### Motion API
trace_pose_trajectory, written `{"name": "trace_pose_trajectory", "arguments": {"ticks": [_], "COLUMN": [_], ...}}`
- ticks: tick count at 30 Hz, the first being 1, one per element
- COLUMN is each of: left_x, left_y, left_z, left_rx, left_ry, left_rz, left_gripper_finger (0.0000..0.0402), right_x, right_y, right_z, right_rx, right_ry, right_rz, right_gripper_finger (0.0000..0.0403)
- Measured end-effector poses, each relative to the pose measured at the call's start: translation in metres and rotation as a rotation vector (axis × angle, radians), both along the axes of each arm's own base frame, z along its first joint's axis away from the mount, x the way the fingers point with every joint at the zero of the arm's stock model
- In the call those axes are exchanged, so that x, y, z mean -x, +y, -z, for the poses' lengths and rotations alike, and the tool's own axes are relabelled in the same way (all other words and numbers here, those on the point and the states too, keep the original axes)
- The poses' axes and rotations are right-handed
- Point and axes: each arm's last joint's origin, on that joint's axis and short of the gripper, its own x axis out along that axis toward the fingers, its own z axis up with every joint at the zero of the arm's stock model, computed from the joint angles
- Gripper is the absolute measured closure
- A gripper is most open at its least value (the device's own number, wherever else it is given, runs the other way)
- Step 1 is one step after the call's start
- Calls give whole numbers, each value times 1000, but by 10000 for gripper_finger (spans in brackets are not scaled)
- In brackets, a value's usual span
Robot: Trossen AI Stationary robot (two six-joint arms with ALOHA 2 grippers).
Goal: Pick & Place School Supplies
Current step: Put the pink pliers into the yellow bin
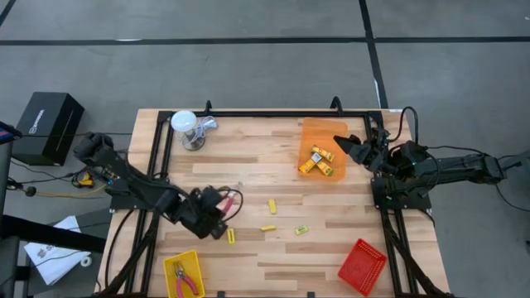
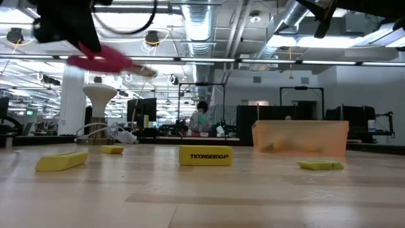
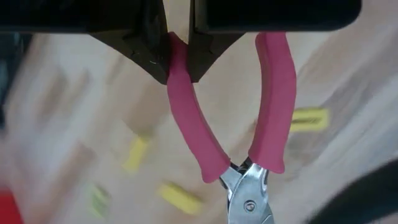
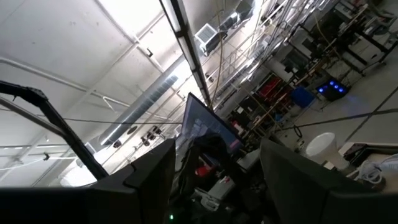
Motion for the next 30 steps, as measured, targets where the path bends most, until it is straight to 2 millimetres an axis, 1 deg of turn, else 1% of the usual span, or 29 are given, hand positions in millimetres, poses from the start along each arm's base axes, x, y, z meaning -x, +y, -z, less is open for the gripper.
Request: {"name": "trace_pose_trajectory", "arguments": {"ticks": [2,5,7,9,12,17,19,23,30], "left_x": [1,3,6,10,22,48,58,71,88], "left_y": [-1,-3,-4,-5,-11,-26,-31,-42,-56], "left_z": [-6,-15,-19,-18,-16,-12,-11,-10,-10], "left_rx": [-23,-33,-20,-3,-11,-38,-60,-105,-138], "left_ry": [44,63,69,99,166,285,314,321,306], "left_rz": [194,463,579,676,847,1175,1266,1405,1529], "left_gripper_finger": [377,377,377,377,377,377,377,377,377], "right_x": [0,0,0,0,0,0,-1,-6,-10], "right_y": [0,1,1,1,1,1,1,1,1], "right_z": [0,0,-1,-1,-1,-1,0,3,2], "right_rx": [3,9,13,11,-13,-55,-66,-76,-76], "right_ry": [-1,-2,-5,-11,-17,-28,-23,-3,-30], "right_rz": [-6,-18,-27,-29,-40,-63,-67,-71,-71], "right_gripper_finger": [178,178,178,178,178,178,178,178,178]}}
